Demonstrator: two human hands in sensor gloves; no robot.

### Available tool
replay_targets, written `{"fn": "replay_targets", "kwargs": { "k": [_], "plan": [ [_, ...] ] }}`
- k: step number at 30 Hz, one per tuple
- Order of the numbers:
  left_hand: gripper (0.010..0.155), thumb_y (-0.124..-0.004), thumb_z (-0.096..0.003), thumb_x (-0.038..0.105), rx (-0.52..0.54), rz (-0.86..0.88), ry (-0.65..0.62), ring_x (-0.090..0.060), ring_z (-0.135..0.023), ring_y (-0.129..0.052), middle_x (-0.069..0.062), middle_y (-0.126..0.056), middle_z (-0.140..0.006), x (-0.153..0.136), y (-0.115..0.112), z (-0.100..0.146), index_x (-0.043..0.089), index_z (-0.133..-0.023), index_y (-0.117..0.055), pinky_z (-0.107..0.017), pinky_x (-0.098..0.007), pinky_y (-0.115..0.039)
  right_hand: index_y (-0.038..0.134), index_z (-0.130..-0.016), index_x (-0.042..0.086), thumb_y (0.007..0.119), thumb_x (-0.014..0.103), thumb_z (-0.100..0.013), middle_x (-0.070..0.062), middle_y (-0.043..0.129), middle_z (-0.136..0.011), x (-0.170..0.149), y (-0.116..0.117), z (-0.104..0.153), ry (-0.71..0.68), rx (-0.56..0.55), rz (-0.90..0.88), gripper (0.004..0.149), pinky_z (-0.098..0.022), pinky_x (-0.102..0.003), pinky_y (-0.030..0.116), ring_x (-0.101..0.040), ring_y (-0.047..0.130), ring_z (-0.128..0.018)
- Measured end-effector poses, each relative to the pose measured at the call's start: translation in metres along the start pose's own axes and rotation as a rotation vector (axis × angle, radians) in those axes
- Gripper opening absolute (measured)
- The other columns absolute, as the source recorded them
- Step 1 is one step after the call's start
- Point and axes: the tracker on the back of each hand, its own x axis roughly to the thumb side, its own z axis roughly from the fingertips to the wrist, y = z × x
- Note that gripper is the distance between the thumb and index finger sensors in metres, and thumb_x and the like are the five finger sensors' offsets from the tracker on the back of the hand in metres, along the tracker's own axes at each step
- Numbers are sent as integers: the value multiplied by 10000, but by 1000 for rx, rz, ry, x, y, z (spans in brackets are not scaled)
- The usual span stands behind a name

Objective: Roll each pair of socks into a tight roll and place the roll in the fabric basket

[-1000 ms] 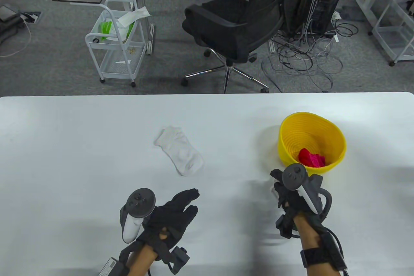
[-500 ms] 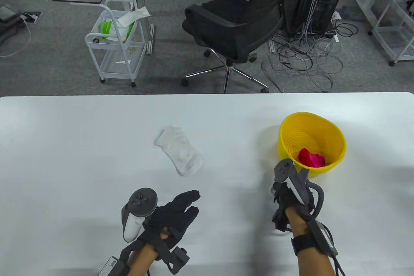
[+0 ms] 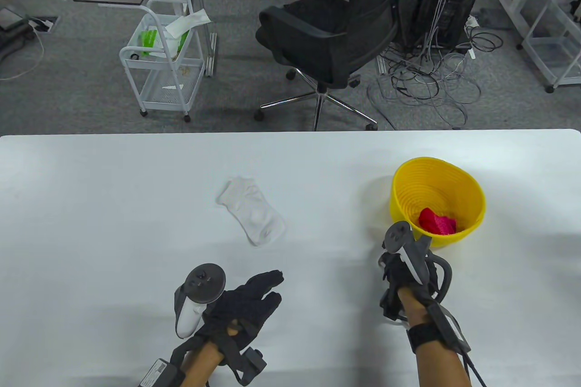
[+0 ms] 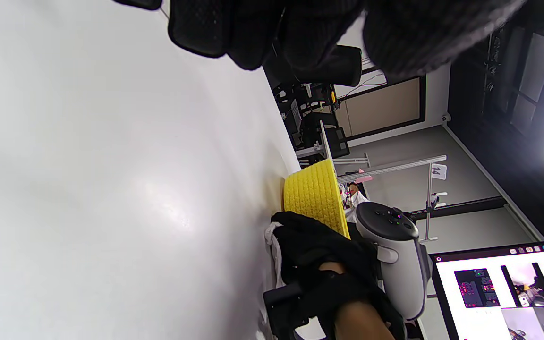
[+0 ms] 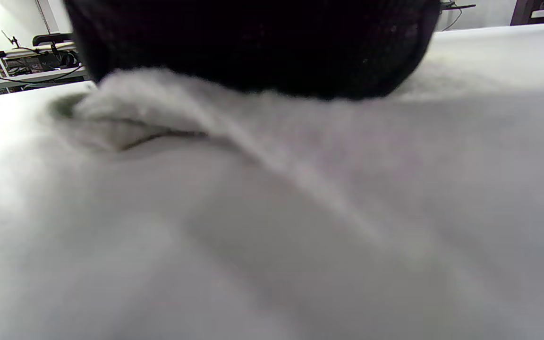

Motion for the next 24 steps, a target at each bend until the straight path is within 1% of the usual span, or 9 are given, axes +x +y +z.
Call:
{"fn": "replay_targets", "kwargs": {
  "k": [2, 5, 8, 11, 15, 16, 18, 19, 24],
  "plan": [
    [670, -735, -403, 520, 2, 3, -2, -340, -1030, -615, -72, -596, -1099, 0, 0, 0, 259, -1011, -635, -723, -531, -478, 827, -818, 404, 879, 405, -377, 102, 893, -799, 0, 0, 2, -10, -24, 14, 443, -486, -400, 850, -149, 942, -615],
    [671, -735, -403, 520, 2, 4, -3, -341, -1030, -615, -72, -596, -1099, 0, 0, 0, 258, -1012, -633, -723, -532, -477, 817, -820, 394, 859, 382, -387, 99, 888, -809, 2, -4, 5, -41, -22, 46, 435, -519, -423, 833, -143, 953, -636],
    [670, -735, -404, 520, 4, 8, -7, -342, -1031, -612, -73, -596, -1099, 0, 1, 0, 258, -1013, -634, -722, -533, -477, 805, -829, 379, 844, 361, -395, 94, 876, -822, 4, -18, 13, -99, -32, 49, 436, -527, -438, 825, -141, 946, -662],
    [671, -735, -404, 520, 5, 14, -11, -342, -1031, -612, -73, -595, -1100, 0, 2, 0, 257, -1013, -634, -722, -534, -476, 797, -840, 362, 832, 353, -400, 89, 866, -828, 4, -47, 25, -140, -74, 3, 441, -534, -444, 817, -142, 939, -668],
    [671, -735, -404, 520, 1, 11, -14, -341, -1032, -611, -74, -594, -1100, 0, 1, 0, 257, -1013, -633, -722, -534, -476, 791, -849, 341, 825, 351, -404, 77, 862, -829, 4, -78, 42, -177, -107, -90, 446, -538, -452, 809, -147, 933, -668],
    [671, -735, -404, 520, 0, 11, -16, -342, -1032, -611, -73, -595, -1099, 0, 1, 0, 258, -1013, -633, -722, -534, -477, 787, -853, 336, 823, 352, -406, 74, 862, -829, 4, -89, 50, -199, -110, -115, 449, -541, -453, 807, -150, 933, -665],
    [672, -734, -404, 521, 1, 13, -20, -342, -1032, -610, -72, -594, -1100, 0, 2, 0, 258, -1014, -631, -723, -534, -476, 785, -856, 324, 820, 359, -408, 71, 859, -831, 5, -101, 60, -227, -121, -149, 451, -543, -456, 804, -154, 930, -666],
    [670, -734, -404, 522, 3, 17, -23, -341, -1033, -609, -73, -593, -1100, 0, 2, 0, 261, -1013, -631, -723, -534, -476, 789, -854, 313, 819, 365, -408, 67, 863, -826, 7, -111, 70, -250, -139, -176, 450, -540, -458, 803, -157, 931, -661],
    [672, -733, -405, 522, 24, 41, -33, -342, -1038, -598, -73, -584, -1103, 2, 7, 3, 261, -1016, -627, -724, -536, -472, 795, -845, 296, 817, 395, -406, 64, 872, -813, 16, -137, 109, -364, -172, -225, 452, -536, -460, 803, -161, 934, -648]
  ]
}}
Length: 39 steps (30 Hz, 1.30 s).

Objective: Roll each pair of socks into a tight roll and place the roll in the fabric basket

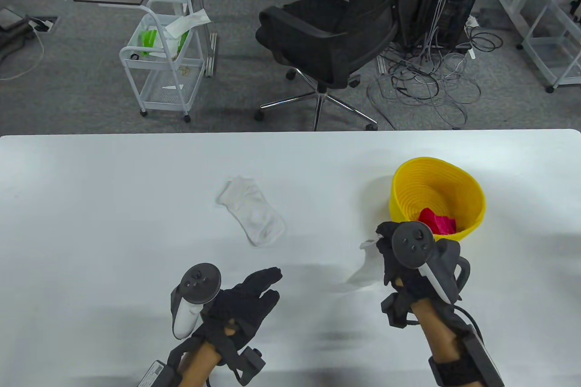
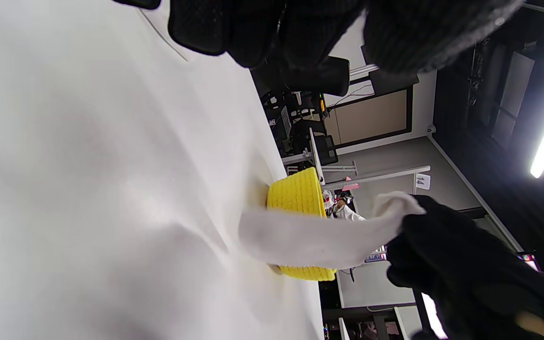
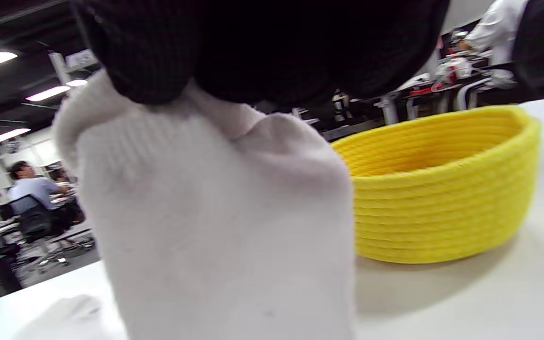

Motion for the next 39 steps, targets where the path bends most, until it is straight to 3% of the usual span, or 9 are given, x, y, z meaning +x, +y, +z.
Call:
{"fn": "replay_targets", "kwargs": {
  "k": [6, 13, 15, 18, 25, 30, 39],
  "plan": [
    [673, -732, -406, 524, 56, 48, -17, -340, -1041, -591, -70, -575, -1107, 2, 14, 4, 264, -1017, -623, -726, -535, -468, 818, -830, 284, 836, 402, -402, 54, 892, -793, 46, -16, 43, -186, 17, -15, 444, -531, -464, 806, -166, 946, -631],
    [674, -732, -406, 524, 103, 84, 3, -341, -1042, -590, -70, -576, -1107, -4, 26, 4, 264, -1018, -622, -727, -535, -466, 836, -824, 266, 846, 411, -410, 42, 905, -787, 83, 1, 65, -308, 245, -1, 439, -534, -473, 801, -178, 950, -628],
    [673, -731, -407, 524, 104, 82, 13, -340, -1043, -588, -68, -574, -1108, -6, 27, 3, 265, -1018, -622, -728, -534, -465, 835, -825, 268, 846, 416, -412, 44, 904, -787, 88, 15, 62, -300, 296, 22, 439, -535, -472, 800, -178, 949, -630],
    [673, -731, -407, 524, 105, 89, 22, -340, -1043, -588, -69, -573, -1110, -8, 28, 2, 265, -1018, -623, -728, -535, -465, 831, -823, 279, 846, 430, -409, 54, 900, -788, 93, 54, 48, -250, 374, 77, 440, -539, -466, 800, -169, 947, -634],
    [673, -732, -407, 524, 103, 83, 42, -340, -1042, -589, -71, -576, -1107, -11, 29, 1, 262, -1017, -624, -727, -535, -465, 830, -801, 304, 852, 436, -384, 80, 904, -771, 86, 128, 11, -121, 322, 62, 438, -533, -444, 815, -143, 954, -618],
    [676, -732, -406, 527, 79, 62, 44, -342, -1044, -587, -72, -576, -1108, -11, 28, 0, 262, -1019, -623, -727, -536, -463, 825, -799, 317, 853, 444, -380, 94, 901, -772, 86, 150, -6, -63, 329, 10, 439, -540, -437, 815, -132, 954, -621],
    [676, -731, -407, 526, 72, 47, 58, -345, -1042, -586, -73, -577, -1107, -12, 26, -2, 259, -1019, -624, -727, -536, -460, 825, -798, 333, 863, 442, -376, 105, 908, -772, 91, 177, -21, -18, 326, 84, 438, -542, -432, 816, -125, 959, -626]
  ]
}}
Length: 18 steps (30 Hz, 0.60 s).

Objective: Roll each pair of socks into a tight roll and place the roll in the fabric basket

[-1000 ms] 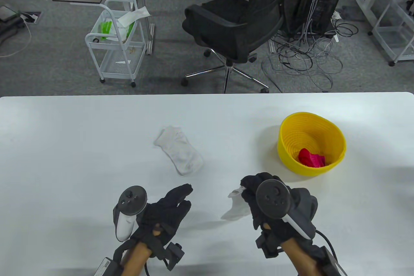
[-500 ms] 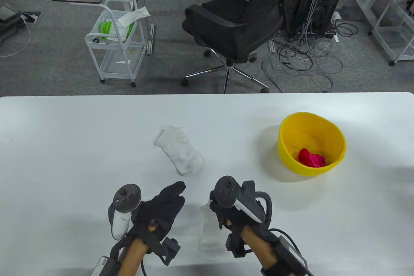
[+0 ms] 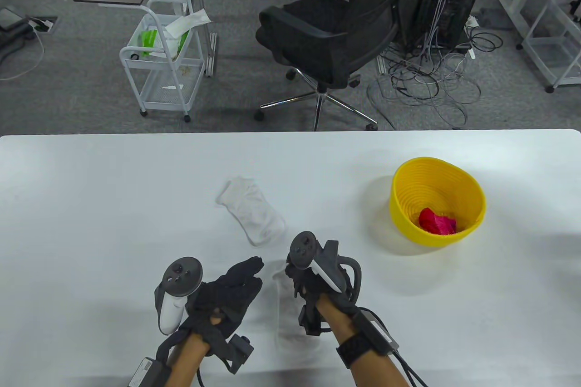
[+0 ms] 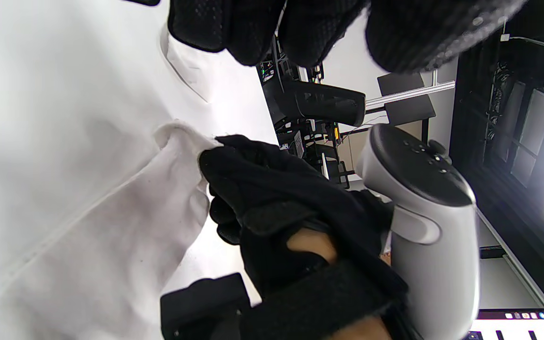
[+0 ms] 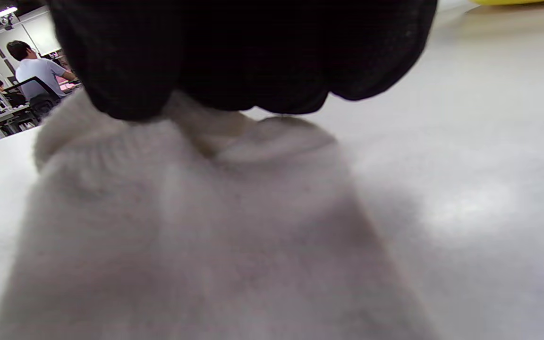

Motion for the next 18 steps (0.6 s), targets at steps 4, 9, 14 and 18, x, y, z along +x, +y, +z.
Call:
{"fn": "replay_targets", "kwargs": {
  "k": [4, 9, 14, 18],
  "plan": [
    [676, -731, -406, 528, -9, -10, 5, -344, -1043, -585, -73, -574, -1108, 0, -2, -1, 262, -1018, -623, -728, -535, -459, 826, -806, 344, 857, 449, -381, 107, 898, -798, -2, 5, -3, 19, 9, -12, 439, -556, -433, 810, -127, 958, -649],
    [675, -730, -406, 527, -11, -17, 7, -342, -1044, -582, -72, -572, -1109, 0, -3, -2, 262, -1018, -624, -729, -534, -457, 797, -861, 356, 838, 473, -383, 88, 860, -878, -9, -1, -2, 3, 17, -72, 493, -577, -446, 794, -148, 943, -719],
    [678, -732, -406, 527, -6, -13, 2, -342, -1046, -577, -70, -564, -1112, 0, -2, -1, 264, -1020, -617, -730, -534, -454, 743, -910, 349, 770, 556, -386, 53, 806, -954, -20, -20, 7, -56, 1, -160, 564, -597, -470, 771, -184, 909, -800],
    [679, -731, -407, 527, -4, -25, 0, -343, -1048, -569, -70, -556, -1113, 0, -3, -1, 270, -1023, -608, -731, -534, -450, 695, -947, 341, 746, 593, -386, 29, 764, -1007, -32, -42, 18, -83, -10, -263, 617, -620, -499, 742, -225, 870, -867]
  ]
}}
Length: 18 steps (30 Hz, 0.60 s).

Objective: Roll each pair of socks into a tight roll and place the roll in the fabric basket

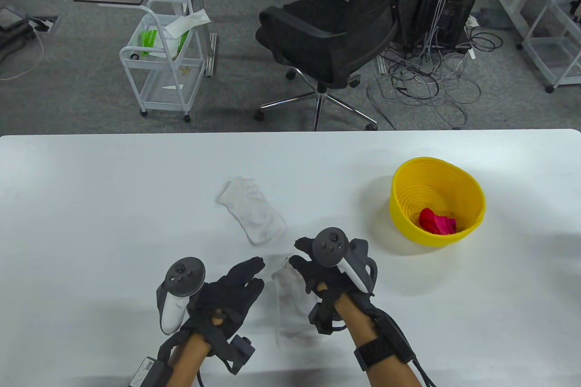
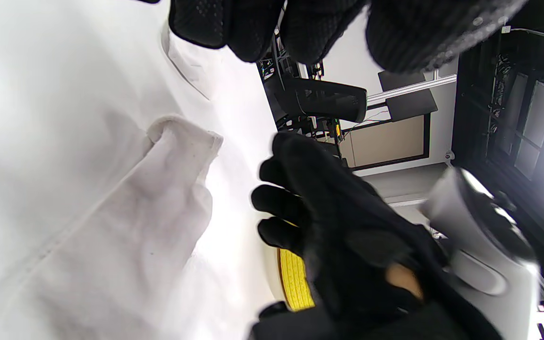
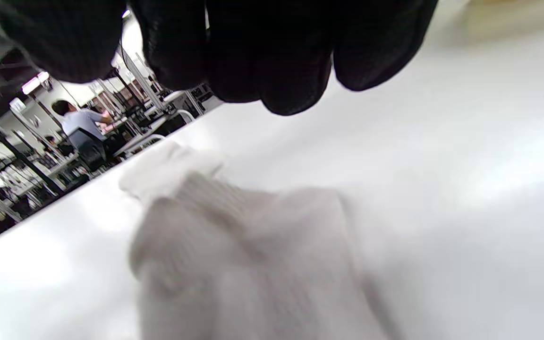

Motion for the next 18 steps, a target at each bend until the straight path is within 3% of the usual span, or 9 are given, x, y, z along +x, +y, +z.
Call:
{"fn": "replay_targets", "kwargs": {
  "k": [9, 18],
  "plan": [
    [674, -727, -407, 529, 3, -24, -7, -341, -1048, -570, -69, -560, -1113, -1, -3, 3, 267, -1019, -620, -730, -533, -449, 677, -966, 332, 733, 629, -384, 14, 754, -1022, -24, -39, 36, -42, -38, -142, 656, -625, -509, 732, -248, 848, -895],
    [682, -731, -404, 528, 46, -114, 3, -328, -1076, -513, -47, -498, -1141, -4, -2, 3, 298, -1030, -588, -744, -529, -417, 589, -1021, 334, 716, 672, -380, -2, 680, -1080, -38, -35, 56, -57, 13, -160, 736, -646, -538, 696, -284, 792, -949]
  ]
}}
